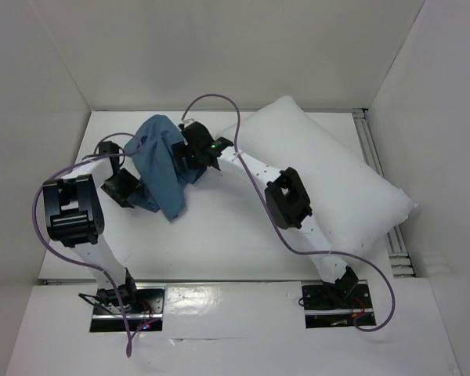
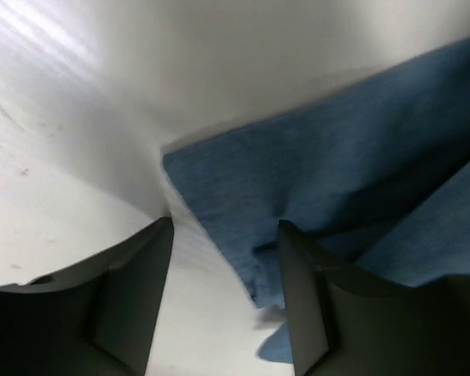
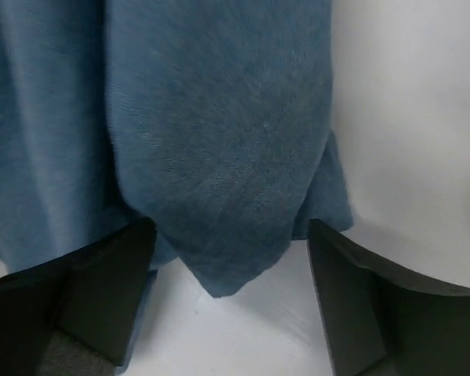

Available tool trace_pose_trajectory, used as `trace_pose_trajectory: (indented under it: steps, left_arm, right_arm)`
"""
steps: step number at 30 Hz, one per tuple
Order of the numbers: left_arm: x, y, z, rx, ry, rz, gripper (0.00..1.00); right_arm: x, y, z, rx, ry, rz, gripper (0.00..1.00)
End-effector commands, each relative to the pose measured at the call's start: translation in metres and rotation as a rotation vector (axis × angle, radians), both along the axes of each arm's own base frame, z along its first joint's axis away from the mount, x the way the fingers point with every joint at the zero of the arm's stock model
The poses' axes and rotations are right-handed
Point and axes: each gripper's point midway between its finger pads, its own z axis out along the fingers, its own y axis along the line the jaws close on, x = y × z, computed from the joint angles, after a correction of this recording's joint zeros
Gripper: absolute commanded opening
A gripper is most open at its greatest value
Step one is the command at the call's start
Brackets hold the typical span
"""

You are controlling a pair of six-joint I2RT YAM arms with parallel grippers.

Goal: Put the pillow into the pillowcase

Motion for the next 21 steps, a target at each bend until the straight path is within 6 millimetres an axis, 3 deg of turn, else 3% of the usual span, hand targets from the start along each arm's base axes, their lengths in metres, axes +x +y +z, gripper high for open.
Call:
trace_pose_trajectory:
  steps: [1, 2, 3, 4, 5, 6, 7, 9, 10, 11, 12, 13, 14, 16, 17, 19, 20, 21]
  left_arm:
    - [0.018, 0.001, -0.01, -0.027, -0.01, 0.037, 0.6]
    - [0.021, -0.001, -0.01, -0.036, -0.014, 0.034, 0.45]
    - [0.024, 0.0, -0.01, -0.036, -0.015, 0.034, 0.19]
    - [0.032, 0.002, -0.007, -0.03, -0.025, 0.016, 0.0]
    - [0.038, 0.004, 0.0, -0.024, -0.04, 0.004, 0.0]
    - [0.035, 0.008, 0.002, -0.002, -0.006, 0.011, 0.0]
    - [0.047, 0.027, 0.016, 0.07, -0.029, 0.048, 0.0]
    - [0.057, 0.038, 0.041, 0.126, -0.067, 0.075, 0.0]
    - [0.072, 0.049, 0.064, 0.149, -0.128, 0.094, 0.0]
    - [0.077, 0.059, 0.08, 0.167, -0.155, 0.115, 0.0]
    - [0.087, 0.074, 0.111, 0.197, -0.213, 0.135, 0.0]
    - [0.093, 0.076, 0.127, 0.204, -0.243, 0.137, 0.0]
    - [0.096, 0.089, 0.147, 0.227, -0.278, 0.155, 0.0]
    - [0.1, 0.101, 0.187, 0.263, -0.352, 0.17, 0.0]
    - [0.104, 0.114, 0.221, 0.302, -0.422, 0.193, 0.0]
    - [0.096, 0.122, 0.265, 0.333, -0.514, 0.199, 0.0]
    - [0.093, 0.128, 0.289, 0.346, -0.57, 0.197, 0.0]
    - [0.089, 0.131, 0.303, 0.356, -0.602, 0.197, 0.0]
  right_arm:
    - [0.013, 0.025, 0.016, 0.124, -0.027, 0.006, 0.81]
    - [0.015, 0.025, 0.019, 0.126, -0.038, -0.001, 0.71]
    - [0.016, 0.027, 0.022, 0.135, -0.046, 0.0, 0.55]
    - [0.017, 0.028, 0.034, 0.15, -0.062, 0.0, 0.33]
    - [0.017, 0.025, 0.043, 0.153, -0.074, -0.008, 0.0]
    - [0.016, 0.023, 0.058, 0.172, -0.092, -0.007, 0.0]
    - [0.011, 0.017, 0.089, 0.19, -0.143, 0.01, 0.0]
    - [0.001, 0.01, 0.124, 0.223, -0.19, 0.035, 0.0]
    - [-0.006, 0.006, 0.143, 0.235, -0.217, 0.064, 0.0]
    - [-0.014, -0.006, 0.18, 0.277, -0.255, 0.082, 0.0]
    - [-0.023, -0.019, 0.216, 0.304, -0.293, 0.107, 0.0]
    - [-0.026, -0.016, 0.216, 0.305, -0.293, 0.137, 0.0]
    - [-0.036, -0.03, 0.246, 0.326, -0.324, 0.154, 0.0]
    - [-0.051, -0.04, 0.273, 0.333, -0.357, 0.183, 0.0]
    - [-0.064, -0.055, 0.297, 0.326, -0.397, 0.198, 0.0]
    - [-0.072, -0.078, 0.311, 0.287, -0.432, 0.18, 0.0]
    - [-0.087, -0.098, 0.322, 0.253, -0.461, 0.181, 0.0]
    - [-0.091, -0.11, 0.326, 0.237, -0.48, 0.159, 0.0]
